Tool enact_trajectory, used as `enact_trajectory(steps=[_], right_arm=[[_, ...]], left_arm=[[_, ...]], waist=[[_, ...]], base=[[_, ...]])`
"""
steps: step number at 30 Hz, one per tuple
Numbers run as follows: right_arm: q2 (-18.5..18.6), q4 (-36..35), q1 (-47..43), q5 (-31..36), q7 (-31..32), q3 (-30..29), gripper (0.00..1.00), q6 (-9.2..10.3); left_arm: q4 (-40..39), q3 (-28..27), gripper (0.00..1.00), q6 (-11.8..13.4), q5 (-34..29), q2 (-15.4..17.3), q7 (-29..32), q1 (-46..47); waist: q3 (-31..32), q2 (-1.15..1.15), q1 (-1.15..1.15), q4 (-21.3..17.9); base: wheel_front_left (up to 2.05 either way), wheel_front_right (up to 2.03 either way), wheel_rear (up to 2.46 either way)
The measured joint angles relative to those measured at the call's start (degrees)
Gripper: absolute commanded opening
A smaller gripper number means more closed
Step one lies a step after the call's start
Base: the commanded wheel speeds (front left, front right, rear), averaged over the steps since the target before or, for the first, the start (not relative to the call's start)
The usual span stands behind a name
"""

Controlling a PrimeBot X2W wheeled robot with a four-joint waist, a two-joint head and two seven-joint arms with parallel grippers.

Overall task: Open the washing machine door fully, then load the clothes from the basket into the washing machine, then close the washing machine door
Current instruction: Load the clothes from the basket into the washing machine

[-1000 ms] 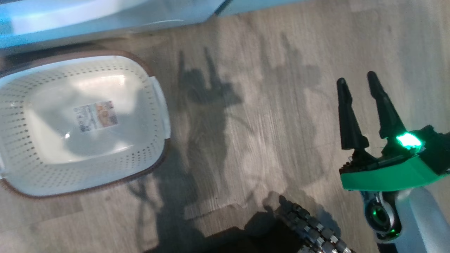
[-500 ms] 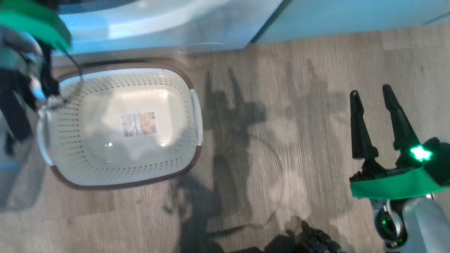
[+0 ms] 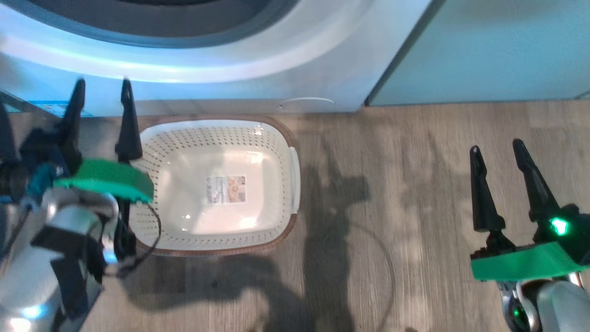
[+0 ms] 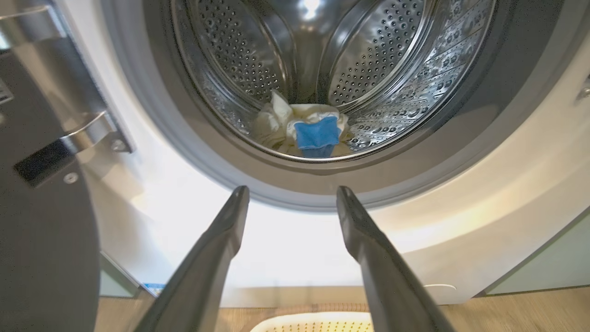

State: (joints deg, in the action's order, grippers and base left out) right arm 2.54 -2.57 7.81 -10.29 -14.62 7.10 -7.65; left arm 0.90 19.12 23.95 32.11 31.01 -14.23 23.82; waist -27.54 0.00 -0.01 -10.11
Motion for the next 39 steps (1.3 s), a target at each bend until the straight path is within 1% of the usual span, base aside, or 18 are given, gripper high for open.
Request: enact_trajectory(steps=[2,9,14,16,25,32,39], right_arm=[[0.45,0.10,-0.72,0.40,0.00,-0.42,1.00,0.00],[1.93,0.29,-2.80,1.31,0.00,-2.16,1.00,0.00],[2.88,1.35,-2.96,1.33,0.00,-3.00,1.00,0.00],[2.88,1.67,-3.30,1.64,0.00,-3.20,1.00,0.00],[2.43,2.63,-9.05,1.74,0.00,-3.20,1.00,0.00],[2.15,3.07,-11.62,1.74,0.00,-3.12,1.00,0.00],[2.09,2.87,-12.87,1.82,0.00,-3.14,1.00,0.00]], left_arm=[[-1.51,-0.58,1.00,0.11,0.00,-0.43,-0.15,-3.00],[-6.00,-1.69,1.00,0.12,-1.14,-4.08,-0.41,-11.20],[-6.71,-2.66,1.00,-0.14,-2.52,-7.11,-0.41,-14.83],[-6.71,-2.82,1.00,-0.67,-3.22,-8.13,-0.41,-16.68],[-4.49,-4.20,1.00,-4.65,-5.34,-11.66,-0.41,-23.09],[-3.68,-5.72,1.00,-6.45,-5.97,-12.58,-0.41,-26.14],[-3.65,-6.26,1.00,-8.23,-6.70,-13.71,-0.41,-27.43]], waist=[[1.24,0.00,0.00,0.90],[5.28,0.00,0.00,4.27],[8.59,0.00,0.00,6.04],[10.12,0.00,0.00,6.56],[17.20,0.00,0.00,7.66],[20.77,0.00,0.00,7.41],[22.80,0.00,0.01,7.03]], base=[[0.00,0.00,0.00],[0.00,0.00,0.00],[0.00,0.00,0.00],[0.00,0.00,0.00],[0.00,0.00,0.00],[0.00,0.00,0.00],[0.00,0.00,0.00]])
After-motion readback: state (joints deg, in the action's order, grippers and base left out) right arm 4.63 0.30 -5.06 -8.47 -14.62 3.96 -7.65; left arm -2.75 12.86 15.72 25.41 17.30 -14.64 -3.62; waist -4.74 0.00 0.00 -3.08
